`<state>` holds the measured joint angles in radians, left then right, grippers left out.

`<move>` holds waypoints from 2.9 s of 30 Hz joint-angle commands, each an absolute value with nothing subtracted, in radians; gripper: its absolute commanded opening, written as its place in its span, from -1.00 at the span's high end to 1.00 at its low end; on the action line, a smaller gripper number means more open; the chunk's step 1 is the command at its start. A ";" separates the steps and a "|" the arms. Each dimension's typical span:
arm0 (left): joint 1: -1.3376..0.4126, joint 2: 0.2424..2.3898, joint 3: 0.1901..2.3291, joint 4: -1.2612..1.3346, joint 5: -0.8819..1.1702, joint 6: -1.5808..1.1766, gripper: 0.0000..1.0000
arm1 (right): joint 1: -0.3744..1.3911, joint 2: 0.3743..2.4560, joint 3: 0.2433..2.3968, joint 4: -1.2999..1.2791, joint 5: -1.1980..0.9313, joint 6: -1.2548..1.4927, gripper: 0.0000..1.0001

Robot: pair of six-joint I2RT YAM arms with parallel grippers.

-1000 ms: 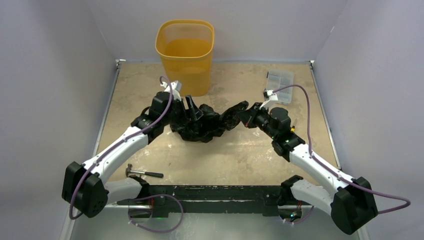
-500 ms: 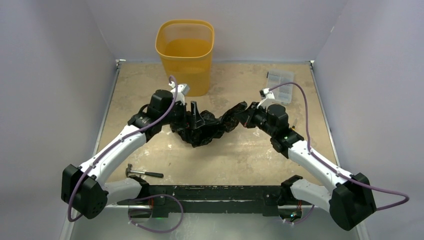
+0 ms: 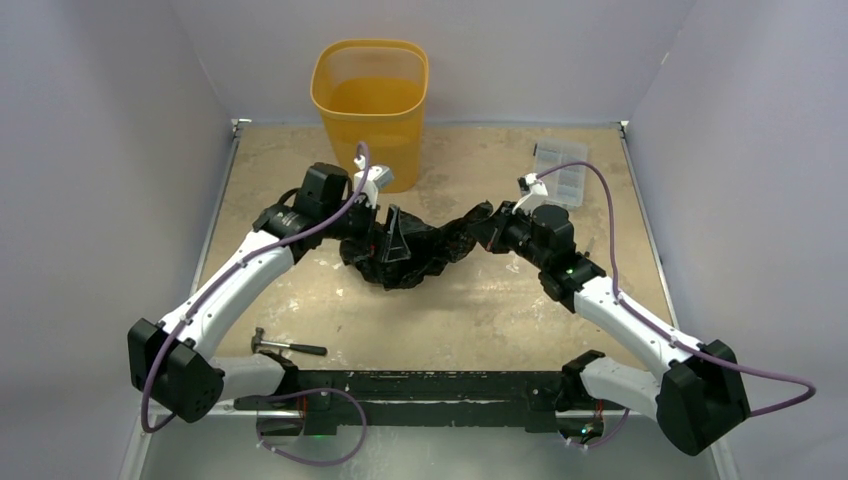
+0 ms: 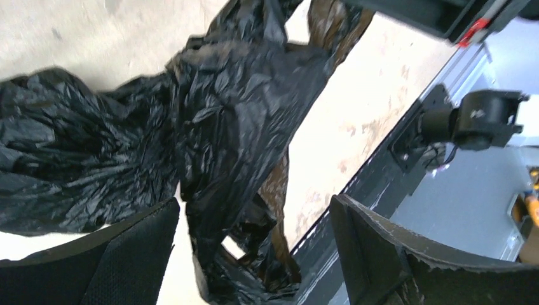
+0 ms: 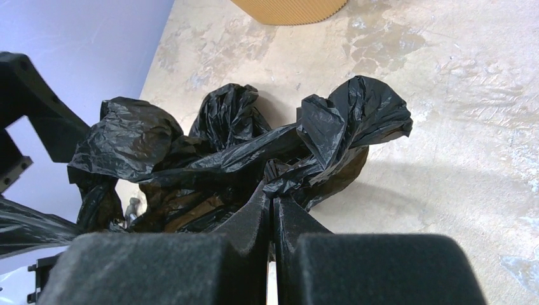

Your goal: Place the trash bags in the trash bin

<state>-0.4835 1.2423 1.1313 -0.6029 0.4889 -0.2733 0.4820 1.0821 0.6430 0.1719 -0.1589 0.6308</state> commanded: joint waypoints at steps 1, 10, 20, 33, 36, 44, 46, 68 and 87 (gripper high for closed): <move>-0.477 1.259 1.144 -0.721 0.488 -0.185 -0.75 | 0.479 1.086 0.689 0.179 -0.172 0.645 0.89; -0.477 1.289 1.099 -0.578 0.504 -0.246 0.38 | 0.477 1.075 0.688 0.190 -0.195 0.649 0.89; -0.477 1.093 1.001 -0.304 0.224 -0.500 1.00 | 0.442 0.959 0.542 0.216 -0.155 0.751 0.35; -0.477 1.050 0.938 -0.259 0.373 -0.530 1.00 | 0.339 1.135 0.486 0.408 -0.267 0.943 -0.05; -0.477 1.038 0.928 -0.240 0.362 -0.546 1.00 | 0.339 1.170 0.459 0.386 -0.259 0.983 -0.07; -0.477 1.023 0.932 -0.242 0.345 -0.541 1.00 | 0.318 1.197 0.400 0.448 -0.209 0.987 -0.15; -0.477 1.031 0.938 -0.248 0.351 -0.534 1.00 | 0.300 1.215 0.381 0.544 -0.252 0.995 -0.07; -0.479 1.460 2.026 -0.075 0.492 -0.499 1.00 | 0.285 1.050 1.693 0.038 -0.244 0.287 0.90; -0.700 1.311 1.243 -0.156 0.139 -0.477 1.00 | 0.282 0.965 1.289 -0.307 -0.171 0.446 0.95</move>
